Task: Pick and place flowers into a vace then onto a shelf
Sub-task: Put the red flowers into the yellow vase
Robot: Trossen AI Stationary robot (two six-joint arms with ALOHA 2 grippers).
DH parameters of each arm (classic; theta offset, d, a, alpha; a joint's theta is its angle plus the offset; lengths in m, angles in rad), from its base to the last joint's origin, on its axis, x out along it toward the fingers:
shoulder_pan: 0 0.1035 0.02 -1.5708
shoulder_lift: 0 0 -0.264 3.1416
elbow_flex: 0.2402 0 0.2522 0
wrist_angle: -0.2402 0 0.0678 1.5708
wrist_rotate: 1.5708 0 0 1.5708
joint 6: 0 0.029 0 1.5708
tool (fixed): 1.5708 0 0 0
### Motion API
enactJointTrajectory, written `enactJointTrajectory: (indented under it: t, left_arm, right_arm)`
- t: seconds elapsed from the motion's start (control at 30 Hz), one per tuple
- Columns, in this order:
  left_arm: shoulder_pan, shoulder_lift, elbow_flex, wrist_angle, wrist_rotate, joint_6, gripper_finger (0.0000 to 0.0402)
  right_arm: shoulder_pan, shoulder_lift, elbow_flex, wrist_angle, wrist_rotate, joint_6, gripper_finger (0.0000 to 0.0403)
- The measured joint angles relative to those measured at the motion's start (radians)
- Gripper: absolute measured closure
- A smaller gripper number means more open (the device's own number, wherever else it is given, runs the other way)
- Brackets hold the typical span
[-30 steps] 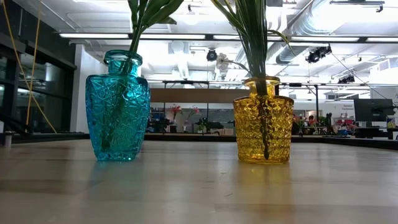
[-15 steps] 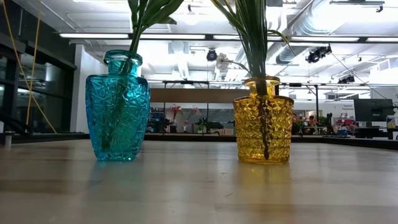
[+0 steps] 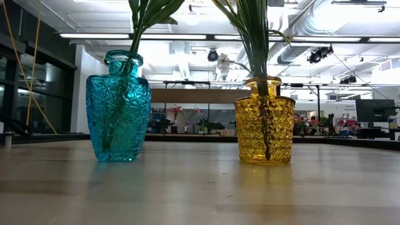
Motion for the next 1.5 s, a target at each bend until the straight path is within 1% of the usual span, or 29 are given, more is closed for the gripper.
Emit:
enactJointTrajectory:
  t: [0.23,0.37,0.47,0.57,0.7,0.8,0.87,0.97,1.07,1.2,1.23,1.37,1.5]
  left_arm:
    - [0.068,0.002,0.000,-0.138,0.180,-0.161,0.0163]
    - [0.100,0.002,0.000,-0.230,0.242,-0.272,0.0163]
    - [0.118,0.002,0.000,-0.282,0.270,-0.335,0.0163]
    - [0.133,0.002,0.000,-0.298,0.290,-0.360,0.0163]
    - [0.151,0.002,0.000,-0.300,0.346,-0.364,0.0163]
    - [0.157,0.002,0.000,-0.300,0.357,-0.363,0.0171]
    - [0.157,0.002,0.000,-0.300,0.359,-0.363,0.0187]
    - [0.154,0.002,0.000,-0.301,0.360,-0.362,0.0226]
    - [0.154,0.002,0.000,-0.313,0.360,-0.361,0.0282]
    - [0.154,0.002,0.000,-0.335,0.360,-0.358,0.0372]
    - [0.154,0.002,0.000,-0.341,0.361,-0.353,0.0379]
    - [0.154,0.002,0.000,-0.355,0.376,-0.352,0.0370]
    - [0.154,0.002,0.000,-0.380,0.376,-0.351,0.0379]
  right_arm:
    - [0.000,0.029,0.000,0.012,-0.001,-0.012,0.0403]
    - [0.000,0.029,0.000,0.012,-0.004,-0.014,0.0403]
    - [0.002,0.029,0.000,0.013,0.003,-0.010,0.0403]
    - [0.004,0.029,0.000,0.013,0.007,-0.008,0.0403]
    - [0.004,0.029,0.000,0.012,0.007,-0.001,0.0403]
    - [0.005,0.029,0.000,0.011,0.018,0.001,0.0403]
    - [0.005,0.029,0.000,0.010,0.023,0.007,0.0403]
    - [0.005,0.029,0.000,-0.002,0.026,0.022,0.0403]
    - [0.005,0.029,0.000,-0.013,0.026,0.028,0.0403]
    - [0.005,0.029,0.000,-0.013,0.026,0.052,0.0403]
    - [0.005,0.029,0.000,-0.013,0.026,0.056,0.0403]
    - [0.005,0.029,0.000,-0.014,0.024,0.083,0.0403]
    - [0.005,0.029,0.000,-0.014,0.020,0.108,0.0402]
